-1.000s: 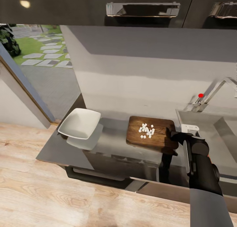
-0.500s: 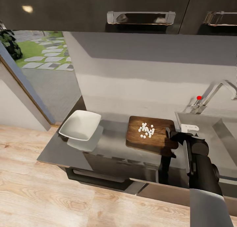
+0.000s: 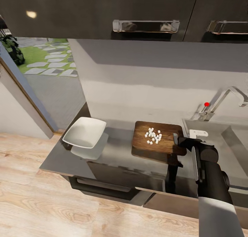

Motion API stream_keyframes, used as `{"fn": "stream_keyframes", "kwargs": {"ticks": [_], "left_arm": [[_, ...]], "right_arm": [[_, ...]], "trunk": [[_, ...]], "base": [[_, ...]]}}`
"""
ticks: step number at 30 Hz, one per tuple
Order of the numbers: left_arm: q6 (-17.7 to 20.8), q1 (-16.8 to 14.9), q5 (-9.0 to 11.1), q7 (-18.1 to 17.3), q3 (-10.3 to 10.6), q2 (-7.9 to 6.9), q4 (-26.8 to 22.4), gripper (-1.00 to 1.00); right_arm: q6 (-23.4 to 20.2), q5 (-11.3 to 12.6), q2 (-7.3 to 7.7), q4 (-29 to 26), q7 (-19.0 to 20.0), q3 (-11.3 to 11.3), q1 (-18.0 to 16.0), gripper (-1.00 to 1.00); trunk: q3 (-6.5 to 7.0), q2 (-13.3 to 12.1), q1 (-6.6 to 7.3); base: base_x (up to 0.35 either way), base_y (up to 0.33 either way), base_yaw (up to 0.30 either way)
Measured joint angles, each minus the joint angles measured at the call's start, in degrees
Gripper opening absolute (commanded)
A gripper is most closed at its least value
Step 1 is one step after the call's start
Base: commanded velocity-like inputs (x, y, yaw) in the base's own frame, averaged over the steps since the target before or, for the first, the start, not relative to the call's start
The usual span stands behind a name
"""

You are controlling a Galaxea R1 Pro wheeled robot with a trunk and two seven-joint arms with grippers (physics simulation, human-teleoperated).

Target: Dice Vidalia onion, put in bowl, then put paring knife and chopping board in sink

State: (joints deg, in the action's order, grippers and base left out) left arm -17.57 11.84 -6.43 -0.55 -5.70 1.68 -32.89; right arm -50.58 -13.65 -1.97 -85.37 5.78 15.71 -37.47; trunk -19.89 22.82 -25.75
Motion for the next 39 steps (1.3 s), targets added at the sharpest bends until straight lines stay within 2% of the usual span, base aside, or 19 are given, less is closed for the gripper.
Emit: {"fn": "stream_keyframes", "kwargs": {"ticks": [8, 29, 39], "left_arm": [[0.1, 0.0, 0.3, 0.0, 0.0, 0.14, -1.4, 1.0], [0.1, 0.0, 0.2, 0.0, 0.0, 0.18, -1.1, 1.0], [0.1, 0.0, 0.3, 0.0, 0.0, 0.19, -1.0, 1.0]], "right_arm": [[0.0, 0.0, 0.12, 0.0, 0.0, 0.1, 0.0, -1.0], [0.0, 0.0, 0.05, 0.0, 0.0, 0.0, 0.0, -1.0], [0.0, -0.1, 0.02, 0.0, 0.0, 0.0, 0.0, -1.0]], "trunk": [[0.73, 0.0, 0.0], [2.63, 0.0, 0.0], [3.53, 0.0, 0.0]], "base": [[0.0, 0.0, 0.0], [0.0, 0.003, 0.0], [0.0, 0.256, 0.0]]}}
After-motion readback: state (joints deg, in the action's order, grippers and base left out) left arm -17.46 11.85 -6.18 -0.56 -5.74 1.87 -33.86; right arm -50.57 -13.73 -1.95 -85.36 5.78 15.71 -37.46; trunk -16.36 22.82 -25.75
